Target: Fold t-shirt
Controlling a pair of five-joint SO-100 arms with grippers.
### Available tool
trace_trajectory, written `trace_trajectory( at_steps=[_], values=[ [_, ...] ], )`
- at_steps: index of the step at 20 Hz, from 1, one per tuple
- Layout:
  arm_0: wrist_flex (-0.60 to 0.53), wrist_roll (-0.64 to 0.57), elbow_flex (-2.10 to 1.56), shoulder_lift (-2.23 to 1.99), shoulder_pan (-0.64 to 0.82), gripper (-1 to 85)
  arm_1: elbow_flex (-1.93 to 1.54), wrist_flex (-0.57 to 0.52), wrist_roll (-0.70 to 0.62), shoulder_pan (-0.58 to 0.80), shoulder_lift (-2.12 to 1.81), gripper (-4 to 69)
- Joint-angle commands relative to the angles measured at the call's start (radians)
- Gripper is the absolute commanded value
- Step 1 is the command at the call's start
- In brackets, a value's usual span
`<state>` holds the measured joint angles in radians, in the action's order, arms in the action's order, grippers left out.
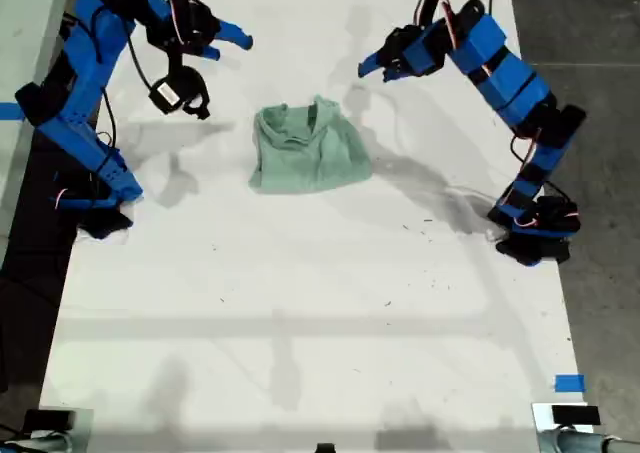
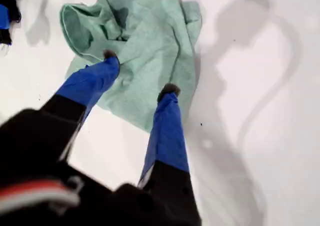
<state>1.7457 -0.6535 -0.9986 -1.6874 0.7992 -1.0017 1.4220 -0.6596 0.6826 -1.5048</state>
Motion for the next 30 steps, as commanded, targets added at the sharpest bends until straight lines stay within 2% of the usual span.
trace_trajectory(
  at_steps=[1, 5, 7, 11, 13, 17, 19, 22, 25, 27, 30],
  values=[
    [-0.029, 0.021, -0.155, -0.225, -0.015, 29.3, -0.184, -0.003, -0.008, 0.046, -0.285, 18.5],
    [-0.152, 0.071, -0.629, -0.652, -0.071, 25.9, -0.592, -0.028, 0.035, 0.021, -0.649, 16.3],
    [-0.166, 0.126, -0.861, -0.854, -0.117, 22.8, -0.805, -0.04, 0.1, -0.044, -0.839, 10.5],
    [-0.233, 0.285, -1.305, -1.275, -0.288, 6.6, -1.203, -0.075, 0.287, -0.232, -1.215, 9.5],
    [-0.31, 0.364, -1.471, -1.428, -0.387, 2.4, -1.368, -0.086, 0.377, -0.322, -1.353, 8.0],
    [-0.407, 0.471, -1.729, -1.583, -0.491, 0.1, -1.671, -0.072, 0.505, -0.422, -1.687, 2.9],
    [-0.416, 0.474, -1.801, -1.651, -0.499, 0.1, -1.744, -0.13, 0.495, -0.448, -1.801, -1.1],
    [-0.425, 0.472, -1.899, -1.735, -0.509, 0.1, -1.637, -0.463, 0.416, -0.483, -1.419, -1.0],
    [-0.485, 0.477, -1.988, -1.735, -0.532, 0.1, -1.232, -0.669, 0.285, -0.479, -0.815, -1.0],
    [-0.491, 0.485, -2.011, -1.735, -0.532, 0.1, -0.907, -0.695, 0.207, -0.483, -0.462, -1.0],
    [-0.488, 0.485, -2.026, -1.735, -0.518, 0.1, -0.383, -0.614, 0.114, -0.492, -0.008, -1.0]
  ],
)
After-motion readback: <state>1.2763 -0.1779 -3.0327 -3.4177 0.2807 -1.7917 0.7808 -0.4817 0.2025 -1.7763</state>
